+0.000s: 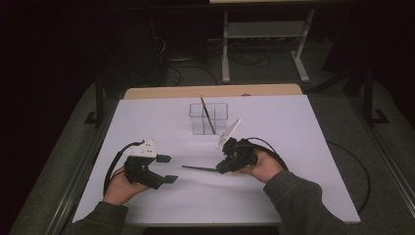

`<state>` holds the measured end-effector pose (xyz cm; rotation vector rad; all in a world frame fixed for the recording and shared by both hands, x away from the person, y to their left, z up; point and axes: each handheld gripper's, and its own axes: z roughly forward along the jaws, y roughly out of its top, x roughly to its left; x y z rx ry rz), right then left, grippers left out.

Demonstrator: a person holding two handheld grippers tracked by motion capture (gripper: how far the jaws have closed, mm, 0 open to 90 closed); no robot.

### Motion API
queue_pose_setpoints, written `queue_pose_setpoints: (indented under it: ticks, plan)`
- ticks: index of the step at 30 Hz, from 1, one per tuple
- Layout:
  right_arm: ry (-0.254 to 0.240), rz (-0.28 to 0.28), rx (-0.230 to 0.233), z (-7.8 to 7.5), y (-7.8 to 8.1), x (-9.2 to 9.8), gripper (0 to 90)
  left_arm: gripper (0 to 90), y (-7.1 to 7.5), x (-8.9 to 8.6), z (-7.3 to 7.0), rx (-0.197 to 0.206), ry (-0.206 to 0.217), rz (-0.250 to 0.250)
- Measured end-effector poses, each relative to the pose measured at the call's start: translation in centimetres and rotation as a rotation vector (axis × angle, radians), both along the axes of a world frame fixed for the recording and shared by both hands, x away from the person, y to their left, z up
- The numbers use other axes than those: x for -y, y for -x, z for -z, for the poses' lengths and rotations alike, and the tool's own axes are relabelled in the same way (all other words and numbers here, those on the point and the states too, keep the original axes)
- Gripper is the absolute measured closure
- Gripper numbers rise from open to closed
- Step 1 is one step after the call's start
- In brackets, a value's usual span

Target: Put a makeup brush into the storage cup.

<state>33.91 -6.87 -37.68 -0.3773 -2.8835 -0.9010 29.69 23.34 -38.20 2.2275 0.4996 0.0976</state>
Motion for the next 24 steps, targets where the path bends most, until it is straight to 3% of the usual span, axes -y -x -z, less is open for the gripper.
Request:
queue_pose_setpoints:
  ticks: [24]
  plan:
    - [0.001, -0.075, -0.005, -0.3, 0.6, -2.4, 83.5, 29.6, 0.2, 1.1, -0.1, 0.003, -0.024, 0.068]
